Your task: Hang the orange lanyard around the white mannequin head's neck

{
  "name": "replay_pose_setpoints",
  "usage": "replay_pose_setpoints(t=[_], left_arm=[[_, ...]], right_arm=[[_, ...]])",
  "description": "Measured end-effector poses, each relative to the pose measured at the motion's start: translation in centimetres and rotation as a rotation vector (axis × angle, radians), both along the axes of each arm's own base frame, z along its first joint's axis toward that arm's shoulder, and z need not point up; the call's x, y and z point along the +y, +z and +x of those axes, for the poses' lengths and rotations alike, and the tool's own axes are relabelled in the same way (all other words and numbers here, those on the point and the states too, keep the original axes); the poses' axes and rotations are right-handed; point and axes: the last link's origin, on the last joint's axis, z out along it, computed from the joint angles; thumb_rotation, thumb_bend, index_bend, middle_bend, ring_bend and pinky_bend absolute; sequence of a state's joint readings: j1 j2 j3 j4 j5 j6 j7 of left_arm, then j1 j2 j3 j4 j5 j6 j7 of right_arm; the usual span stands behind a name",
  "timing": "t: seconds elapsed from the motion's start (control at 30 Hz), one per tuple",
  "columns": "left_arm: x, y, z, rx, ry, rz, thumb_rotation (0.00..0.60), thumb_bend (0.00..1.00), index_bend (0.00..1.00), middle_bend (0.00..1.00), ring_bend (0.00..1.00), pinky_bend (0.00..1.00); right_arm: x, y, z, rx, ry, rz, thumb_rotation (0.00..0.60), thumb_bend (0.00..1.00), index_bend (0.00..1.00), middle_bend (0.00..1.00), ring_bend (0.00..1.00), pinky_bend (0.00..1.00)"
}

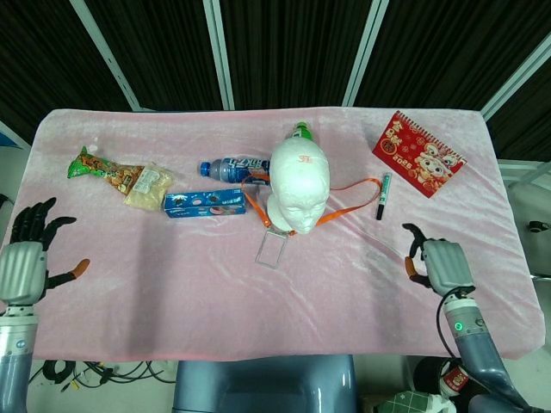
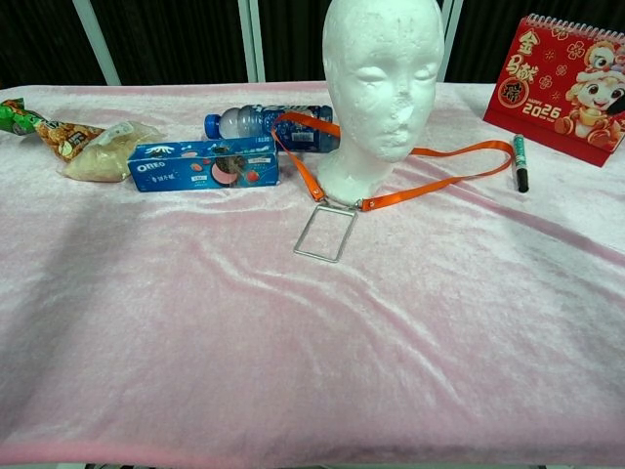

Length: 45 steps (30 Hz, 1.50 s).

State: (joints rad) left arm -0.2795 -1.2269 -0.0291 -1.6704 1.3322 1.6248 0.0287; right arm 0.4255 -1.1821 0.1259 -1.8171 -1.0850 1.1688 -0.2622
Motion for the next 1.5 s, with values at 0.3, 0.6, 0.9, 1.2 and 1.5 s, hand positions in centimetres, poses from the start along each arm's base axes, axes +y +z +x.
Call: replay_pose_setpoints(t=[0.3,0.6,0.9,1.2,1.5], left_arm=[[-3.3,0.4,-2.3,-0.05,0.03,-0.016,0.6,0.17,0.27,0.05,0.0,0.0],[-3.6,0.5,-2.5,-0.046,0.016,-0.015,0.6,0.17,0.27,0.05,0.0,0.0],[-3.2,0.4,-2.8,-0.051,0.032,-0.014,0.6,0.18,0.27,0.05,0.0,0.0],[-3.0,0.5,-2.8,-0.063,0.037,0.003,0.6,0.18,0.27,0.05,0.0,0.0],[-2.9,0.6,-2.9,-0.063,0.042,0.011,0.6,0.18,0.27,0.05,0.0,0.0]], right_arm=[[1.7,-5.4,3.5,0.044,0.095,0.133,0.6,0.55,0.25,0.84,0.84,0.76],[1.4,-10.4,8.3,0.008,0.137,0.261,0.6,0.58,0.2,0.86,0.86,0.78],[0.3,-14.4,12.1,0.006,0.147,0.324,0.6,0.59,0.18,0.87,0.86,0.78],[-0.6,-17.1,13.6,0.019,0.14,0.34,0.6,0.6,0.18,0.87,0.86,0.78],[-1.1,-19.5,14.5,0.016,0.123,0.357,0.6,0.61,0.18,0.87,0.86,0.78]])
